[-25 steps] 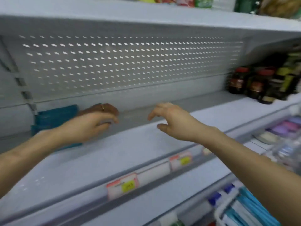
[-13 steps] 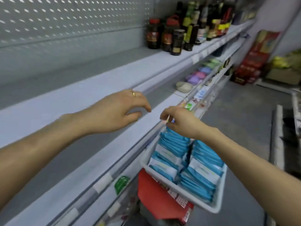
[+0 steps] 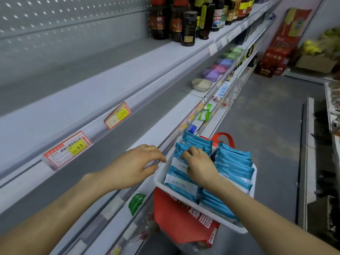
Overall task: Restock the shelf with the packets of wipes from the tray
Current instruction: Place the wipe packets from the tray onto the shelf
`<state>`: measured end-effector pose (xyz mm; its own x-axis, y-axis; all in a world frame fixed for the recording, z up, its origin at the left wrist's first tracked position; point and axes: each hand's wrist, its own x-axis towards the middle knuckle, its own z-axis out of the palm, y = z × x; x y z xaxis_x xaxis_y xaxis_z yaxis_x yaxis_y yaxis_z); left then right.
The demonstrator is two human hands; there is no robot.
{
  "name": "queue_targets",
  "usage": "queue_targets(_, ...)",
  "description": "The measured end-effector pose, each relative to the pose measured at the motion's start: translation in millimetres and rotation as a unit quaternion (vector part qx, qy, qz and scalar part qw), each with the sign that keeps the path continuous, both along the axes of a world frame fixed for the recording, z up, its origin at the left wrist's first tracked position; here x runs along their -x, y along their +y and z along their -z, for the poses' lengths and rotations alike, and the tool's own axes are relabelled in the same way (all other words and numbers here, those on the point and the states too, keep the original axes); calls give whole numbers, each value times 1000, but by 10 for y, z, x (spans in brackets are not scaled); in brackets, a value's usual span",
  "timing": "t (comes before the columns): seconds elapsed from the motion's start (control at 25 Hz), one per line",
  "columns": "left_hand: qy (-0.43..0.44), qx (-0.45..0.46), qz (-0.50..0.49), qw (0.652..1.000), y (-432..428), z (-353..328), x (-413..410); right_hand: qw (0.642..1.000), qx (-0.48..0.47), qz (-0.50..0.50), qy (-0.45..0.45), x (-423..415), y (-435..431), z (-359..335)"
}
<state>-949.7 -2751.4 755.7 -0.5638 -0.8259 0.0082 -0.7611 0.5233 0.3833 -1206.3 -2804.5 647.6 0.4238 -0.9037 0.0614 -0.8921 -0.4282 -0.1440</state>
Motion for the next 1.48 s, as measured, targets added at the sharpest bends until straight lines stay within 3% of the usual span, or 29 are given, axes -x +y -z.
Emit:
queue_targets(0.2, 8, -13, -14, 1000, -43, 118, -166, 998, 54, 13, 9, -78, 67, 45)
queue_targets(0.56, 11, -30, 4, 999, -108, 201, -170, 996, 69, -17, 61, -100, 223, 11)
queue_targets(0.92, 2, -43, 16, 999, -257, 321, -17, 994, 31, -75, 74, -81, 340, 56)
queue_targets(1.16, -27, -36, 33, 998, -498, 375, 362, 998, -24, -51, 22, 114, 289, 46)
queue_targets(1.32, -61, 14, 18, 998, -762, 477, 638, 997, -33, -64, -39, 380, 511, -110)
queue_targets(1.48, -137, 18, 83, 987, -948, 630, 843, 996, -15, -62, -58, 654, 714, -328)
